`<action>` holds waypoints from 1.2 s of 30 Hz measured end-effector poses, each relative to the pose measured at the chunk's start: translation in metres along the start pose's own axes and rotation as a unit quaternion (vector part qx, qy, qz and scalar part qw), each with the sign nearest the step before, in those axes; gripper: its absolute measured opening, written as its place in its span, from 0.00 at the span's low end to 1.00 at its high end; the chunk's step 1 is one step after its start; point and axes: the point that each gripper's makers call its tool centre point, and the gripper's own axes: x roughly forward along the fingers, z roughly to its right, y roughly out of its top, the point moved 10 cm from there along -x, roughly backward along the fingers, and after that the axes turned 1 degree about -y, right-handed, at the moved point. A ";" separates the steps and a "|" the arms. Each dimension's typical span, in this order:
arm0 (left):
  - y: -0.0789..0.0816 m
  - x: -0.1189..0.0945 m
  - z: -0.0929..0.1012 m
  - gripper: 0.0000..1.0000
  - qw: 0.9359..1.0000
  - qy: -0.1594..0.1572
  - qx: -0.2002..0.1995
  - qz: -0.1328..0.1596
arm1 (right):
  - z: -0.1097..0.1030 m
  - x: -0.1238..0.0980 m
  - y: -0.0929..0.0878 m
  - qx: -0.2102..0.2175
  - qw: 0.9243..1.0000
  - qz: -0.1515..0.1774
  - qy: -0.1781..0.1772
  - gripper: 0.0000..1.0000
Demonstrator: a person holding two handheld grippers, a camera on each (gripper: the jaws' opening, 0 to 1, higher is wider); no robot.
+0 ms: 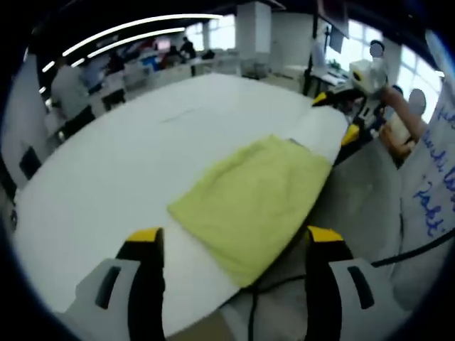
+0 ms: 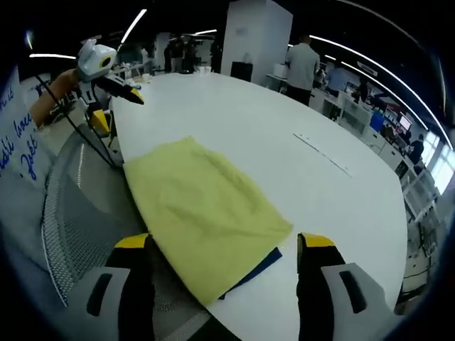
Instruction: Fold the garment on the visible template until the final outline fits inside the template.
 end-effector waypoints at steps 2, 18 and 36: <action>0.000 -0.001 0.002 0.78 1.000 -0.003 -0.005 0.002 | -0.001 -0.001 0.000 0.001 1.000 -0.001 -0.001 0.87; -0.002 -0.012 0.015 0.91 1.000 -0.013 -0.016 0.021 | -0.013 -0.006 -0.002 0.015 1.000 -0.008 0.007 0.94; 0.002 -0.021 0.019 1.00 0.999 0.005 -0.031 0.040 | -0.018 -0.007 -0.008 0.043 0.998 -0.037 -0.001 1.00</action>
